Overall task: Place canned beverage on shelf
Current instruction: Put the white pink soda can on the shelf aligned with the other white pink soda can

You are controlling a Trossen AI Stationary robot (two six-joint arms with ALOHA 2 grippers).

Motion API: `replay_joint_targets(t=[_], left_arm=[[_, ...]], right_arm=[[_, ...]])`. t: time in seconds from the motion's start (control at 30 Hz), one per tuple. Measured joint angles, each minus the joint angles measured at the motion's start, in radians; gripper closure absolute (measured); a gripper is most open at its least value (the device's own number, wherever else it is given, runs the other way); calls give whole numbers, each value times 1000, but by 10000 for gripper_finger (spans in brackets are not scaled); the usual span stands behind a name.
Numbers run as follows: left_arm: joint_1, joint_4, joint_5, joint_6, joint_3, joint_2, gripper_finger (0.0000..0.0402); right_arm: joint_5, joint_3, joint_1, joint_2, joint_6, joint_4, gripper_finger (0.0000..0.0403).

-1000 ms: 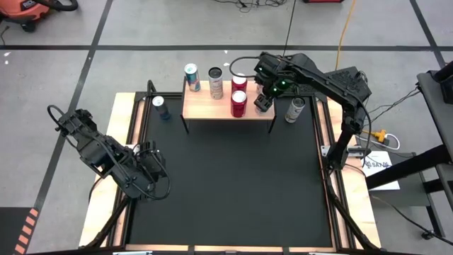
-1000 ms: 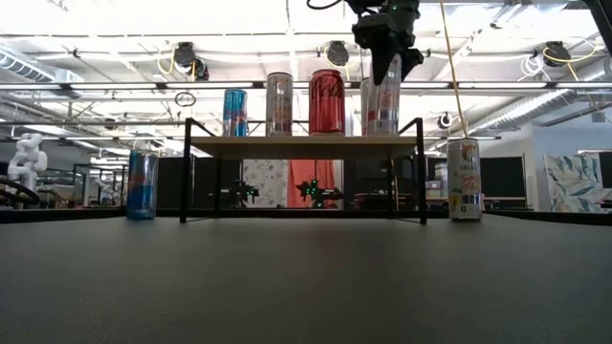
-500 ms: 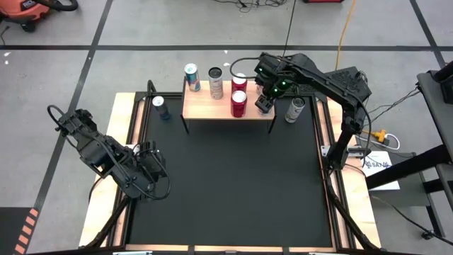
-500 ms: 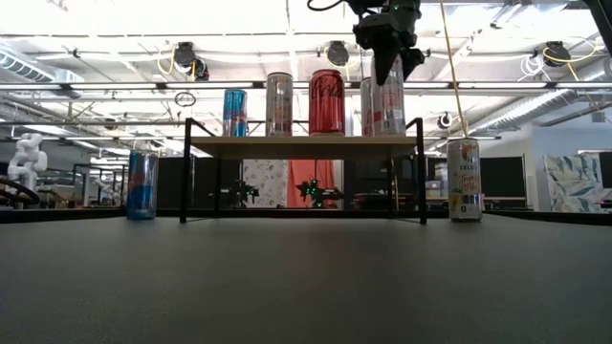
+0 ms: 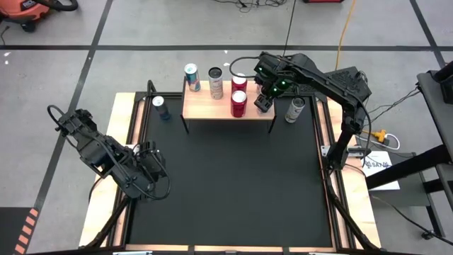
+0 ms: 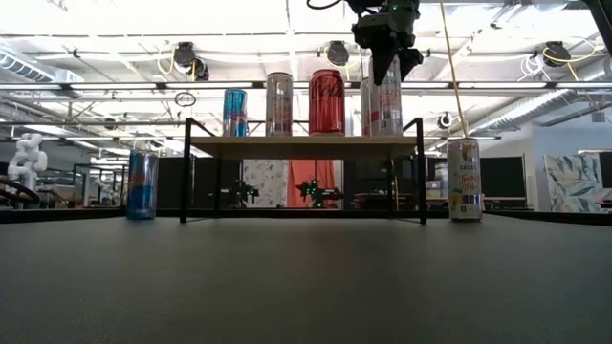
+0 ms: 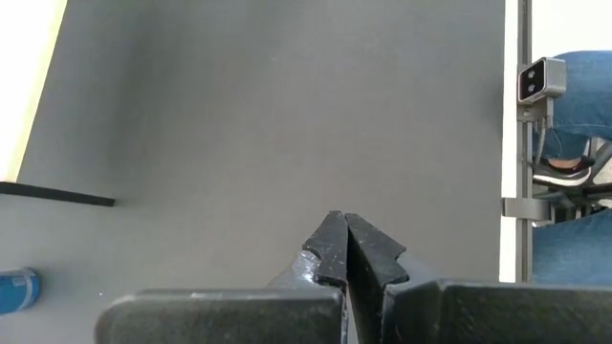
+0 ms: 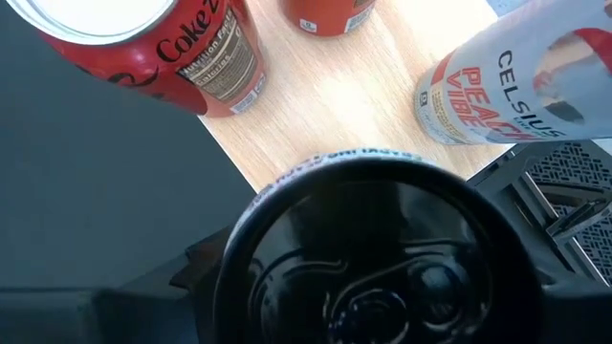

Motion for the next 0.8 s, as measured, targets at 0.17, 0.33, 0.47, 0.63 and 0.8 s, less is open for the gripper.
replay_joint_targets(t=[0.17,0.33,0.47,0.63,0.8], left_arm=[[0,0,0,-1,0,0,402],[0,0,0,-1,0,0,402],[0,0,0,-2,0,0,402],[0,0,0,-2,0,0,402],[0,0,0,-2,0,0,402]], right_arm=[[-1,0,0,0,0,-4,128],[-1,0,0,0,0,-5,122],[-1,0,0,0,0,-3,102],[-1,0,0,0,-4,-4,86],[-1,0,0,0,-11,-15,85]])
